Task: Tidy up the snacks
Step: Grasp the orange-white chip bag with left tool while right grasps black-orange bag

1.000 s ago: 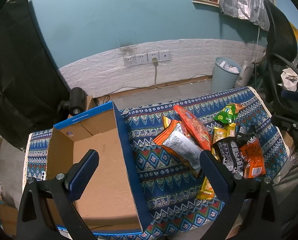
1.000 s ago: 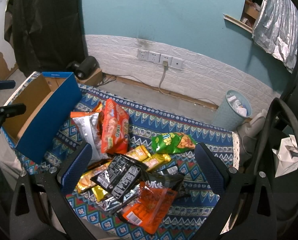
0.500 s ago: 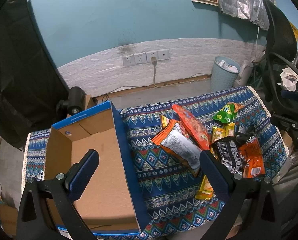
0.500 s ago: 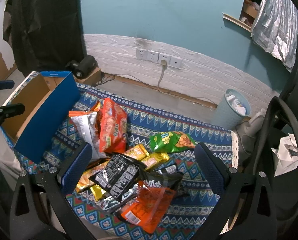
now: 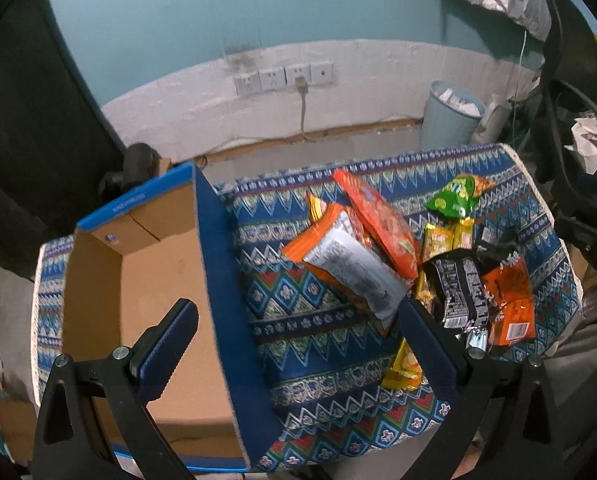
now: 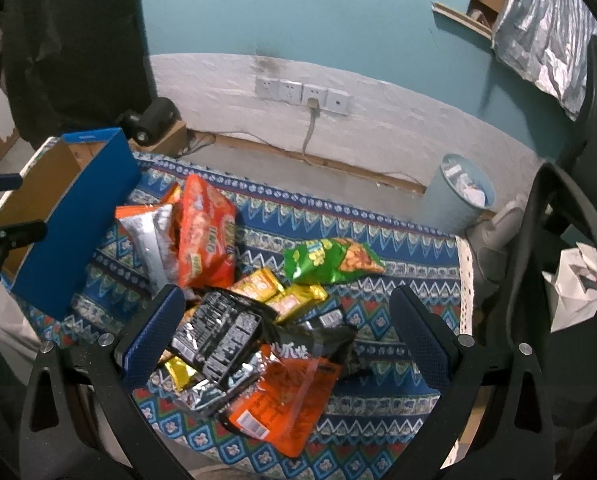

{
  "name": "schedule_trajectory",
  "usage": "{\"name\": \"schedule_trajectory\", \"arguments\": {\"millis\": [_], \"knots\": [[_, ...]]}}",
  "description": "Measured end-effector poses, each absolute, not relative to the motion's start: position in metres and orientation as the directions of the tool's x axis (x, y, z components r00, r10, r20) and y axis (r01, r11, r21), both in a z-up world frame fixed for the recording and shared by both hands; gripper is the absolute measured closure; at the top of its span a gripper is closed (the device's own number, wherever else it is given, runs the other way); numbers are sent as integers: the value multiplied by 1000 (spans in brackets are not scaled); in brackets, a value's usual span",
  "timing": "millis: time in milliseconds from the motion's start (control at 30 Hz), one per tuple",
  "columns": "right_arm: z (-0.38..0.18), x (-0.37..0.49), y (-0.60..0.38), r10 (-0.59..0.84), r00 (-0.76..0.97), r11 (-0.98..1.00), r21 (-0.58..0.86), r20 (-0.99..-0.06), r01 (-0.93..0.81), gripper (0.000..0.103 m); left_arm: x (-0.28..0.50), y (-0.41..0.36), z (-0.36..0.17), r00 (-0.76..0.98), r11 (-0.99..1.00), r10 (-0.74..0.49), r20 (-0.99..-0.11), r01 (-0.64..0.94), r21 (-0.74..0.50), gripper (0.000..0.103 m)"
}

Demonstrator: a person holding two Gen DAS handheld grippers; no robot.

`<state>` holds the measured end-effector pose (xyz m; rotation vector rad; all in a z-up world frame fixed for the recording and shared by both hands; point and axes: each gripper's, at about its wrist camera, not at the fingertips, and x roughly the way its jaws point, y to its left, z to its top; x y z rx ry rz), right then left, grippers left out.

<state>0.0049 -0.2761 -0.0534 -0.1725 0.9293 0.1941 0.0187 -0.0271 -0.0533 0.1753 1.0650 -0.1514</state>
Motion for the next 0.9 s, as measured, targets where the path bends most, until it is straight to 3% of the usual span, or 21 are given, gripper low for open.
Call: {"name": "schedule_trajectory", "arguments": {"millis": [433,900], "knots": [[-150,13,-318,56,345,992,14,-937,-123,3,24,-63,-103,374,952,22,-927,276,134,1],[-209,18,-318,78,215,991,53,-973,-119,3,42,-69,-147,277,967,40,-960,231,107,1]]}}
